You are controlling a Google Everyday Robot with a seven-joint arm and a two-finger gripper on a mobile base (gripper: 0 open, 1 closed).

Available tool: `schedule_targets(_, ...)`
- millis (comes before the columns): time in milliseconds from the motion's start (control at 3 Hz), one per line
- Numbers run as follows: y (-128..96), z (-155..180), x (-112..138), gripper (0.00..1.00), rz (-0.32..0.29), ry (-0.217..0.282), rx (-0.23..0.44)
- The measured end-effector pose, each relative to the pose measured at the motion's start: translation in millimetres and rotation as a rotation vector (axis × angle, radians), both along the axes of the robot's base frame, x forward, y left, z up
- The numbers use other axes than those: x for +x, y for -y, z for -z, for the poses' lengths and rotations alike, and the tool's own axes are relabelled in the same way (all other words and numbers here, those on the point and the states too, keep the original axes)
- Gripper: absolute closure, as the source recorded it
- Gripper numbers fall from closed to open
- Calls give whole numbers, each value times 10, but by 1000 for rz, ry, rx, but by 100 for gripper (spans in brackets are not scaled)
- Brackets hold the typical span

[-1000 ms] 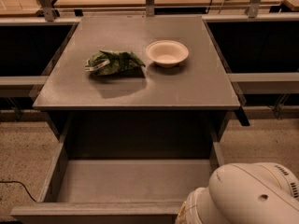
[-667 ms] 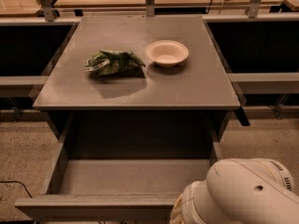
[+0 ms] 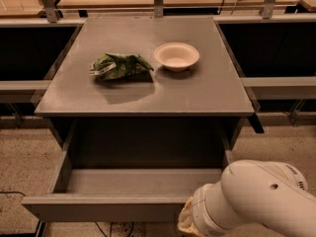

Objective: Close top drawer

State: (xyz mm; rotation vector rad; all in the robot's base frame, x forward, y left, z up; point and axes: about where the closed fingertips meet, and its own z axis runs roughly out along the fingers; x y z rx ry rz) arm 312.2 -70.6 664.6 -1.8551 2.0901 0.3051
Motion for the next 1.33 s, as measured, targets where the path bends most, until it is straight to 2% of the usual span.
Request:
schedule_targets(333, -22, 76, 156, 100, 34, 59, -63)
schedule_targets(667, 9, 113, 354, 100, 53, 144, -141)
schedule_targets(1000, 82, 86, 544, 100, 97, 212, -173)
schedule_targets(1333, 184, 4, 923, 100, 140, 295, -164)
